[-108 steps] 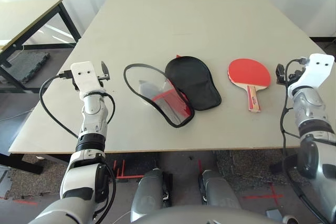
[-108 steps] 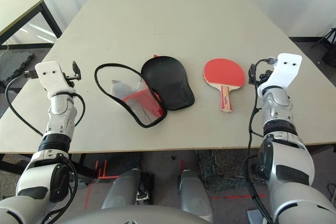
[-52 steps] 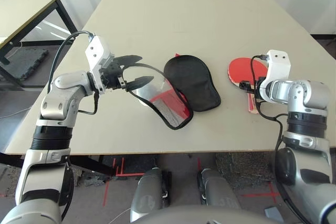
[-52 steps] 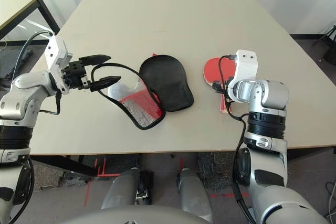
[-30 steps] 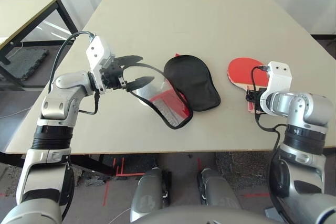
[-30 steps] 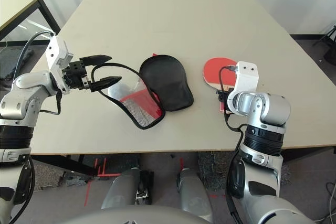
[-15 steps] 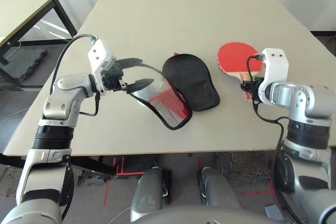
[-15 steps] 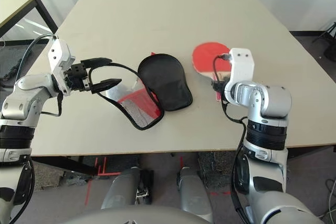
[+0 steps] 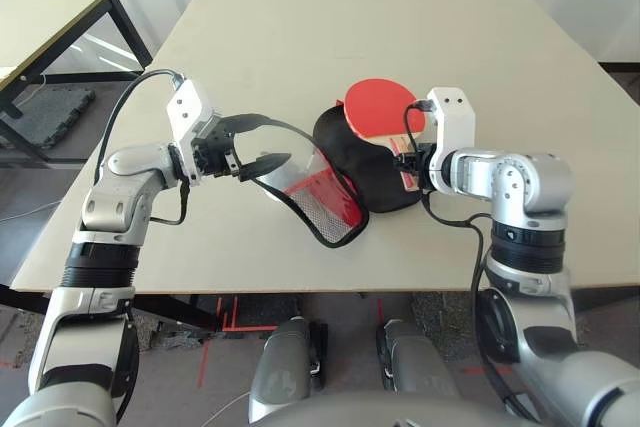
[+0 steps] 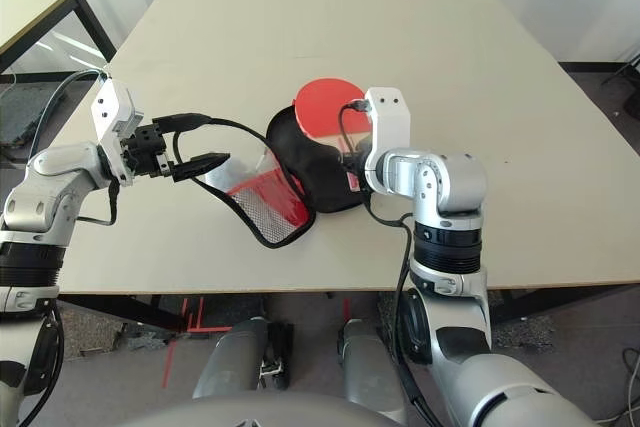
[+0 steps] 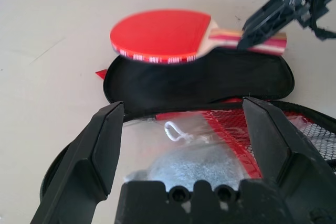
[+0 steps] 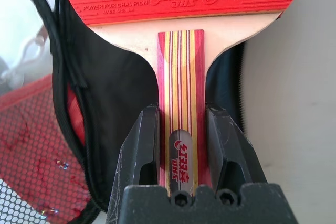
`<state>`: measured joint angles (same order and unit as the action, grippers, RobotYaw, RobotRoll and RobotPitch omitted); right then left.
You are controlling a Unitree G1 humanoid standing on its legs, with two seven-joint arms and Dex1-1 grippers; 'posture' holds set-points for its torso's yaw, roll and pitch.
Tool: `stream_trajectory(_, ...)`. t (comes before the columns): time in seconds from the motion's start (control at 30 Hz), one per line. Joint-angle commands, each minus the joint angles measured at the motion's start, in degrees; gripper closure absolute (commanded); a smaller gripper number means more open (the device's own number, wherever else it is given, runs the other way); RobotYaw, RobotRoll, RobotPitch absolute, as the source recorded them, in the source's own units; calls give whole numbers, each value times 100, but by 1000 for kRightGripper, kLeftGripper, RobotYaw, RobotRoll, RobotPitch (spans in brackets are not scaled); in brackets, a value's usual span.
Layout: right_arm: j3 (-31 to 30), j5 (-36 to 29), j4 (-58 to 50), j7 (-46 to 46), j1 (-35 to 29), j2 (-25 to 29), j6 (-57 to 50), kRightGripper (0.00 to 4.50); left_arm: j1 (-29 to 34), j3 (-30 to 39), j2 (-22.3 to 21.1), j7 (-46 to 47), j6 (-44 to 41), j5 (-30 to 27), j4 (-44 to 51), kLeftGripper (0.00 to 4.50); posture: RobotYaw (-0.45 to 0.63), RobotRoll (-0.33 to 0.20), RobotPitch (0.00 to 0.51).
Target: Store the ping-pong paddle in its case and zip it.
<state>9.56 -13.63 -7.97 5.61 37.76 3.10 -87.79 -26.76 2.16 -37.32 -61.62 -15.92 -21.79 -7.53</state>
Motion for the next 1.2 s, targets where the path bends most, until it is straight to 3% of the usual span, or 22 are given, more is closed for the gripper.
stream_trajectory(0.03,-87,35,124,-37,63,-93,192,3416,43,48,-115,25,-24,48,111,0,120,0,65)
stream_trajectory(1.2,-499,93,611,11,-124,-120,495,3416,-11,114,-303,162,-147,1,217,0,126,0,71)
